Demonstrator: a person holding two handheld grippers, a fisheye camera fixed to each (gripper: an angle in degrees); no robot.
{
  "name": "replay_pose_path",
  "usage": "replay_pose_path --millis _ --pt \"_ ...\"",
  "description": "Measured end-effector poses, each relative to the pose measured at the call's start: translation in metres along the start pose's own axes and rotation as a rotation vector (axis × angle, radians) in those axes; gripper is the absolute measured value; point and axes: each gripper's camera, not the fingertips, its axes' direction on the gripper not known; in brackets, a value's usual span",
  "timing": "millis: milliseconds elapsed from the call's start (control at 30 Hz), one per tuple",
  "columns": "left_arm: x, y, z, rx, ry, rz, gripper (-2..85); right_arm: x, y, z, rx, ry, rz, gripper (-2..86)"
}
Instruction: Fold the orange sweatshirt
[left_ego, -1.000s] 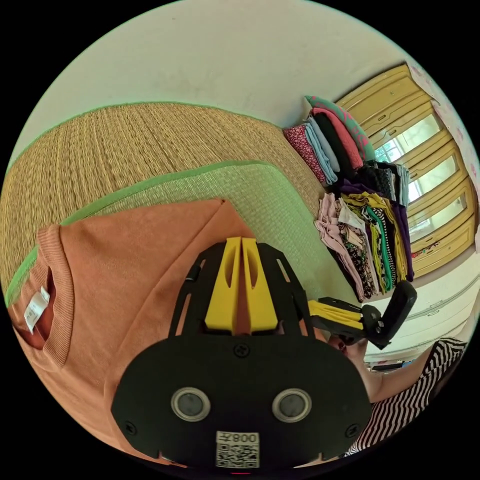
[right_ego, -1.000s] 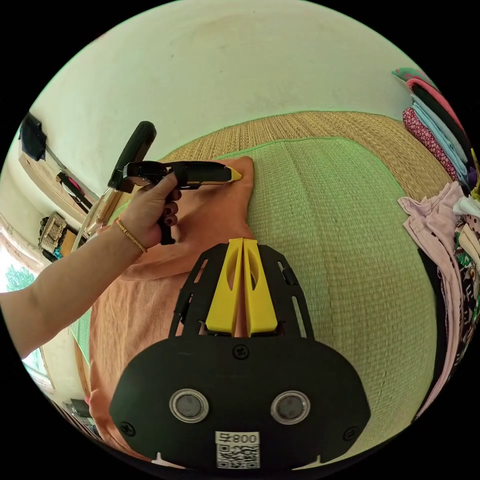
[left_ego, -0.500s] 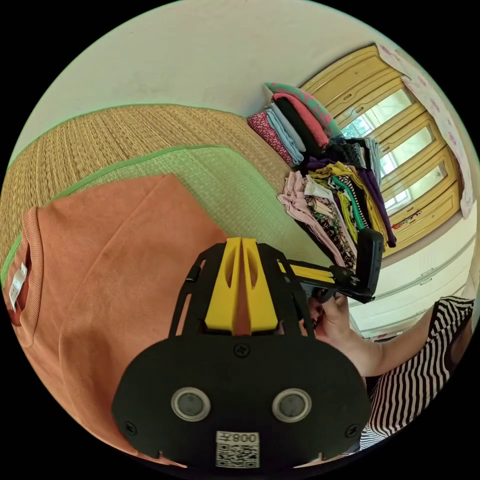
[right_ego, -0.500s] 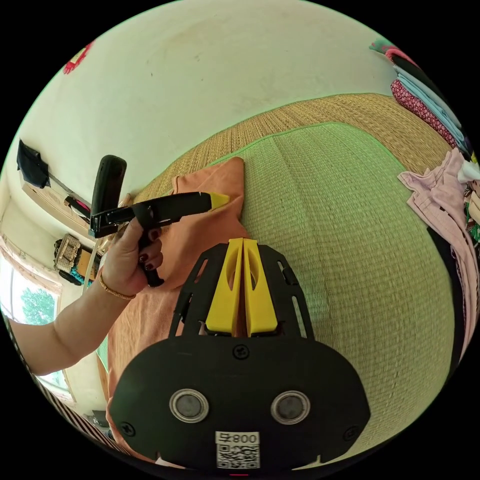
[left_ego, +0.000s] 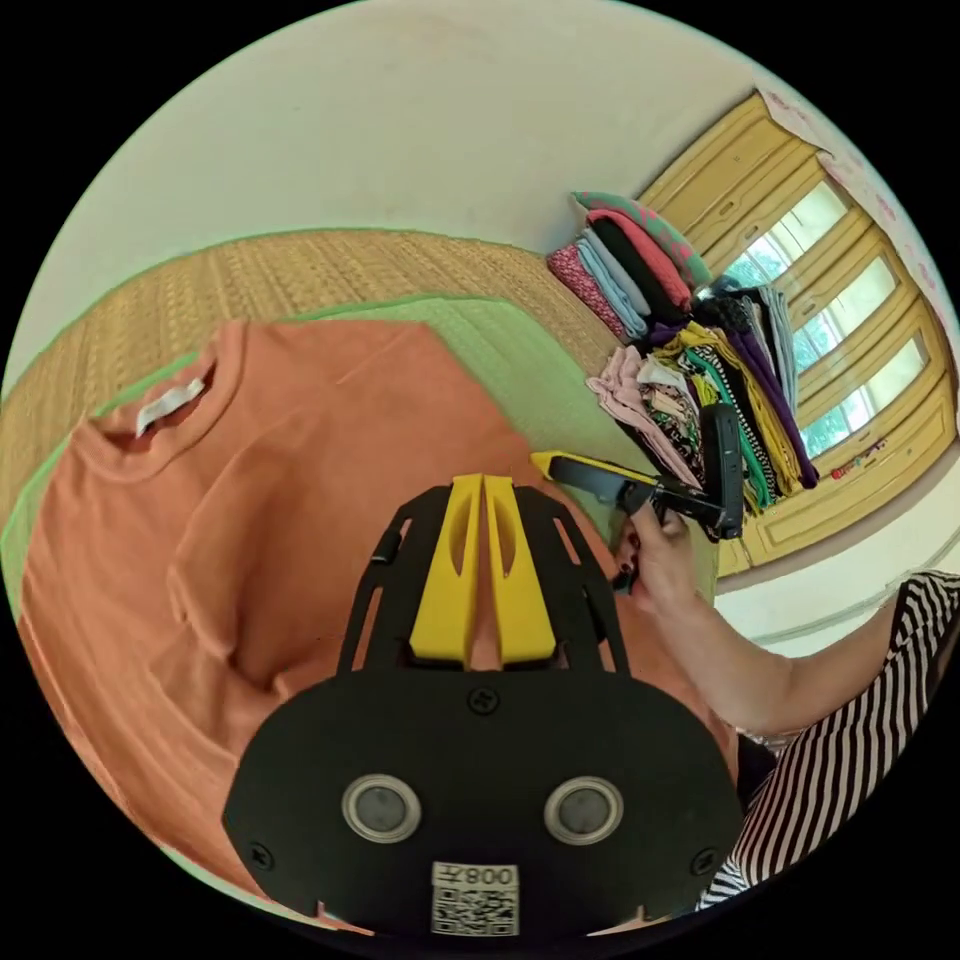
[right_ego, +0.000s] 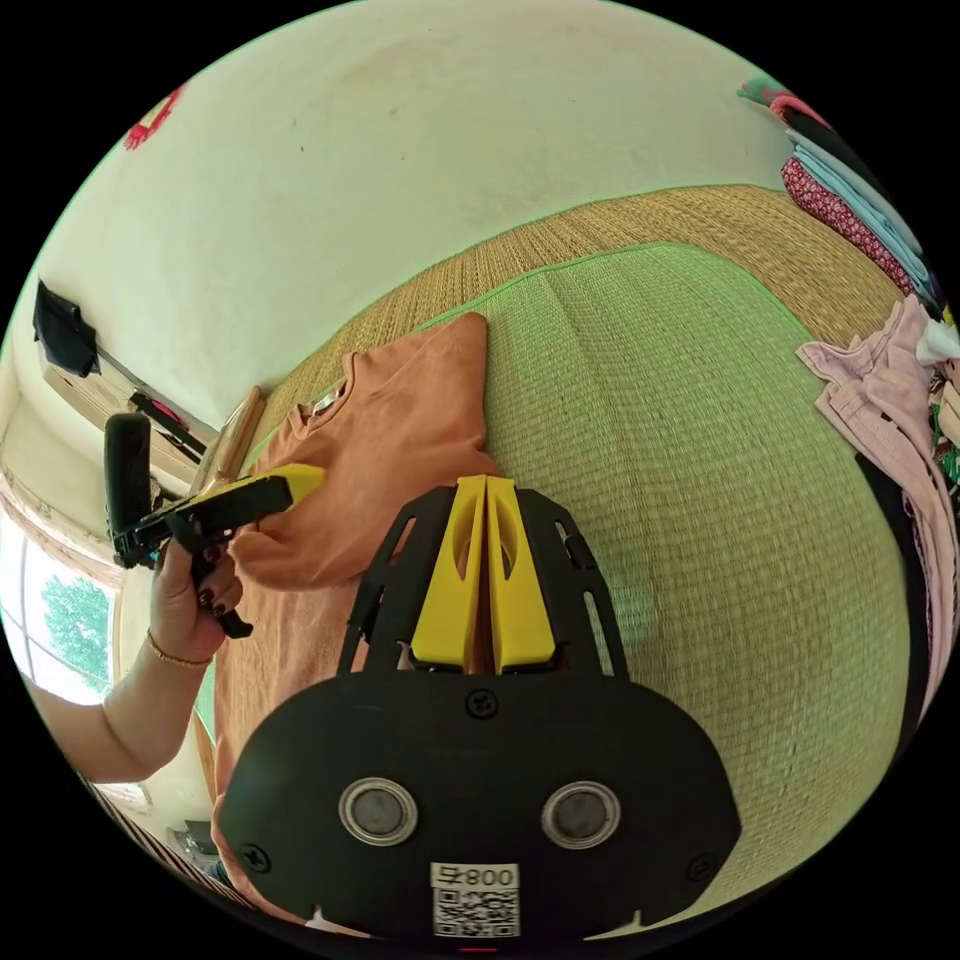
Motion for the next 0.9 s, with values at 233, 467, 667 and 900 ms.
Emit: replay_pose_path --millis 233,467,667,900 --pt "-0.076 0.109 -0.079 0.047 0.109 -0.340 0.3 0.002 -0.017 -0.012 -0.051 -0.051 0.036 0.0" --pt "-0.076 0.191 -0.201 0.223 0.106 -0.364 0.4 -0.065 -0.027 -0.044 -0.027 -0.127 -0.085 0.1" --pt "-0.106 0.295 -0.290 0.311 0.095 -0.555 0.5 -0.195 -0.029 0.017 -0.223 -0.189 -0.346 0.1" --pt "-0.133 0.377 -0.364 0.359 0.054 -0.677 0.6 -0.280 -0.025 0.102 -0.463 -0.074 -0.490 0.2"
